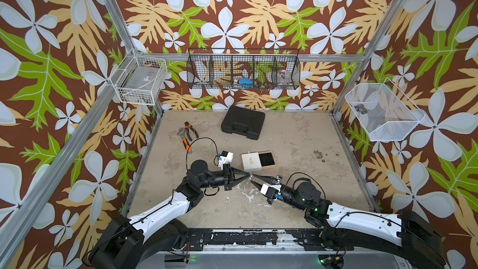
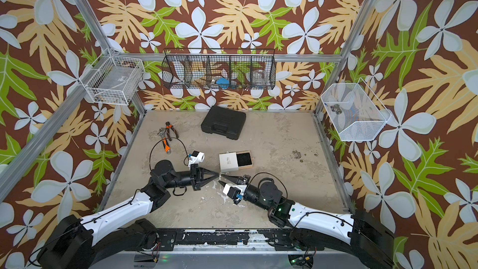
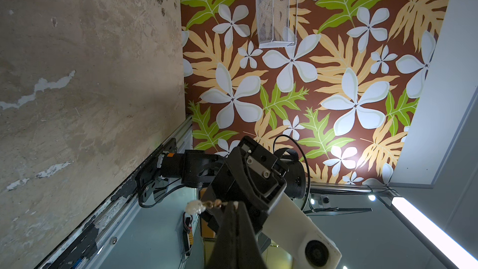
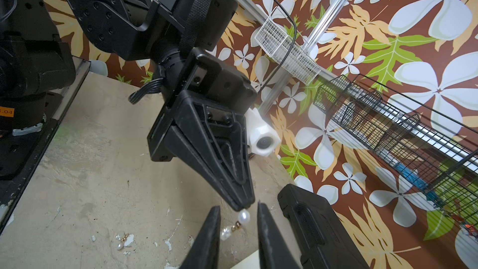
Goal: Place the earrings into the drawer-style jewelry box
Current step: Pick up the earring from the center of the board.
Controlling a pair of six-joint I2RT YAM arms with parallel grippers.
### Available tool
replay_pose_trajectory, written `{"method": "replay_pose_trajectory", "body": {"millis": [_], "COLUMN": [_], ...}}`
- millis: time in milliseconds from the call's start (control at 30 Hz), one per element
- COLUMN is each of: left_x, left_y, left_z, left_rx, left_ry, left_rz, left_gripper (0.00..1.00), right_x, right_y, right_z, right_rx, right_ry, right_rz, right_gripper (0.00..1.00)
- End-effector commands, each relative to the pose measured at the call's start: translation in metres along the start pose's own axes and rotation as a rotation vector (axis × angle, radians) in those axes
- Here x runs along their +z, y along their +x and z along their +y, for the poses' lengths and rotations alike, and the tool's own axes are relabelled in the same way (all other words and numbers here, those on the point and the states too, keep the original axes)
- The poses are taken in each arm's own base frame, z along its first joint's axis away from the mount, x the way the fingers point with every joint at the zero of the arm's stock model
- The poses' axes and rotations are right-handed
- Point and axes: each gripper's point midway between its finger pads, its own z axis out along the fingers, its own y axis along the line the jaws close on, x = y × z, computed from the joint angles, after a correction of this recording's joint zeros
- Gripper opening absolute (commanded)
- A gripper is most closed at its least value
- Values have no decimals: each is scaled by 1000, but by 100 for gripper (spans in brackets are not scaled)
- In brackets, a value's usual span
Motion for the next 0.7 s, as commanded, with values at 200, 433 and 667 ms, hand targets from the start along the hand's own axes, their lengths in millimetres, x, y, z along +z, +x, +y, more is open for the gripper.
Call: {"method": "replay_pose_trajectory", "body": {"millis": [200, 433, 667], "left_x": [0, 0, 0], "left_y": [3, 4, 5], "left_z": [-8, -8, -8], "left_rx": [24, 24, 24], "left_ry": [22, 21, 22], "left_rz": [18, 22, 27], "left_gripper": [0, 0, 0], "right_x": [5, 7, 6], "right_y": [2, 5, 7], "right_z": [-3, -4, -4], "right_rx": [-12, -21, -26], "right_ry": [12, 18, 23], "right_rz": [16, 30, 35], "right_gripper": [23, 21, 15]}}
